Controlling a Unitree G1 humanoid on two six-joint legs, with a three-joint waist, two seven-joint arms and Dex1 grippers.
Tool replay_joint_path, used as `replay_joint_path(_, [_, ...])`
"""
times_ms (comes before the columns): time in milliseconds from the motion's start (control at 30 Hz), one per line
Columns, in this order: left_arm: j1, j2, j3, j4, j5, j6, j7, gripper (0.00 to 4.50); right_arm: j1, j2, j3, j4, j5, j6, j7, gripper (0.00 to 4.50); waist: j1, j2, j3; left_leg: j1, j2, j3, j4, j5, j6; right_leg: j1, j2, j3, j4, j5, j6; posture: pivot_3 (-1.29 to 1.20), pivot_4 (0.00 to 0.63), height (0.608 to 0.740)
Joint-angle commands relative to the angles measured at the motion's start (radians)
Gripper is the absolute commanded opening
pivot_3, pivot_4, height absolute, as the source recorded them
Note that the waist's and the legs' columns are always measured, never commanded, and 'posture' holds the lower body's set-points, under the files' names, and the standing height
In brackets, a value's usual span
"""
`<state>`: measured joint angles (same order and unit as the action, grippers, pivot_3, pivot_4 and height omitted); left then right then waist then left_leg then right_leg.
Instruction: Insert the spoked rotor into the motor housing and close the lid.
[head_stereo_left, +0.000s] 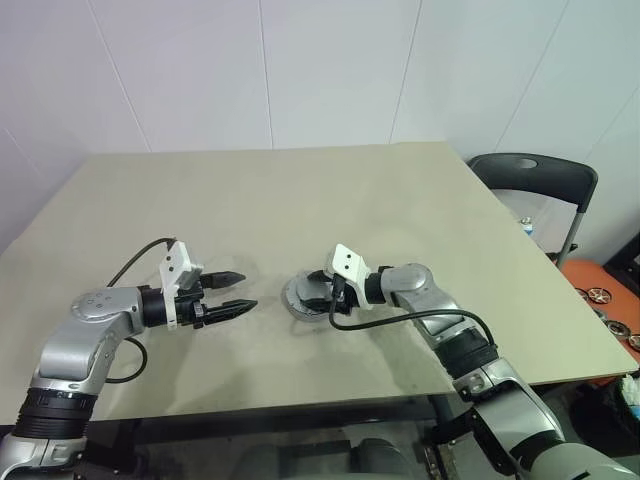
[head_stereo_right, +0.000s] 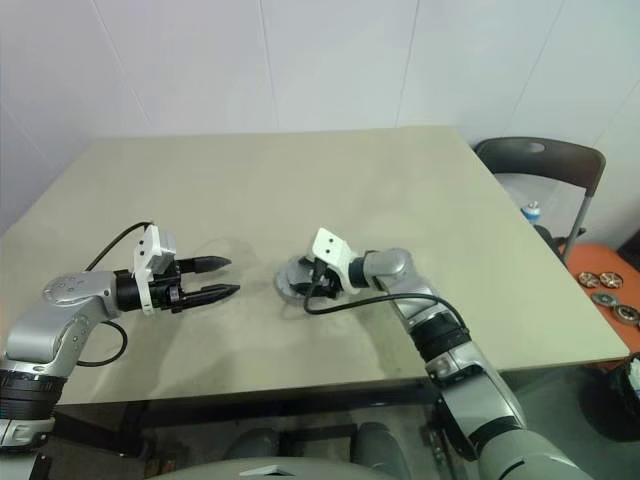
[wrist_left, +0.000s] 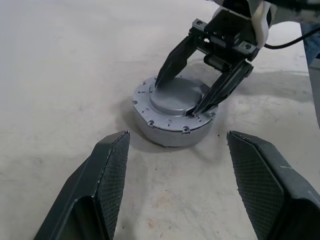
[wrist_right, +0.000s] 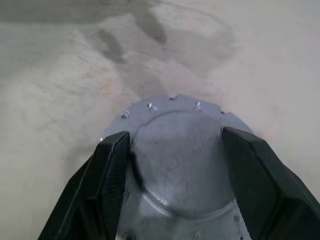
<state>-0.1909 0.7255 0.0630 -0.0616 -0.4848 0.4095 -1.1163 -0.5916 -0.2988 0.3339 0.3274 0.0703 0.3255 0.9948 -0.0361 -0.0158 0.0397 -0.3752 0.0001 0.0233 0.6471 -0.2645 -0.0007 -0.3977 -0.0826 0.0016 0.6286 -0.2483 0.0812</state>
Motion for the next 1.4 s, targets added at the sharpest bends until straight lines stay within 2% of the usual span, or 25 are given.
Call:
replay_joint_path(33, [-0.014,0.002,0.010,-0.019,-0.003,-0.010,-0.002,3.32,0.006,-0.003,-0.037,-0.054,0.073,0.143,0.032,3.00,-0.001,0.000,0.000,0.000,0.000,0.000,0.000,0.000,0.000,0.000,0.000,0.000,0.000,0.000,0.000,0.00,0.000,0.740])
replay_joint_path(133, [-0.006,0.001,0.008,-0.026,-0.002,-0.010,0.001,3.32,0.001,0.001,-0.064,-0.080,0.111,0.193,0.031,3.00,-0.002,0.000,0.000,0.000,0.000,0.000,-0.001,0.000,0.000,-0.001,0.000,0.000,0.000,0.000,0.000,0.00,0.000,0.740])
replay_joint_path(433, [-0.002,-0.001,0.009,-0.029,-0.004,-0.012,0.003,3.32,-0.018,0.046,-0.087,-0.055,0.102,0.085,-0.045,3.00,-0.005,0.000,0.000,-0.006,0.000,0.000,-0.001,0.000,0.000,-0.007,0.000,0.000,0.000,0.000,0.000,0.00,0.000,0.740])
replay_joint_path(533, [0.001,-0.003,0.008,-0.030,-0.004,-0.012,0.003,3.32,-0.022,0.041,-0.084,-0.052,0.097,0.054,-0.039,3.62,-0.005,0.000,0.000,-0.009,0.000,0.000,-0.001,0.000,0.000,-0.010,0.000,0.000,0.000,0.002,0.003,0.00,0.000,0.740])
replay_joint_path(600, [0.003,-0.004,0.008,-0.031,-0.005,-0.013,0.003,3.32,-0.023,0.029,-0.068,-0.056,0.092,0.065,-0.019,4.28,-0.005,0.000,0.000,-0.012,0.000,0.000,-0.001,0.000,0.000,-0.012,0.000,0.000,0.000,0.002,0.003,0.00,0.000,0.740])
replay_joint_path(633, [0.004,-0.005,0.008,-0.032,-0.005,-0.013,0.004,3.32,-0.021,0.024,-0.059,-0.058,0.085,0.065,-0.014,4.47,-0.004,0.000,0.000,-0.012,0.000,0.000,-0.001,0.000,0.000,-0.012,0.000,0.000,0.000,0.002,0.003,0.00,0.000,0.740])
replay_joint_path(1267, [0.009,-0.013,0.007,-0.040,-0.002,-0.010,0.014,3.32,-0.017,0.027,-0.031,0.042,-0.015,-0.042,-0.067,4.47,-0.006,0.000,0.000,-0.012,0.000,0.000,0.001,0.000,0.000,-0.011,0.001,0.000,0.001,0.002,0.003,0.00,0.000,0.740])
replay_joint_path(1400, [0.004,-0.016,0.006,-0.037,-0.001,-0.009,0.016,3.32,-0.012,0.028,-0.035,0.046,-0.016,-0.054,-0.065,3.67,-0.006,0.000,0.000,-0.010,0.000,0.000,0.001,0.000,0.000,-0.010,0.001,0.000,0.001,0.002,0.003,0.00,0.000,0.740])
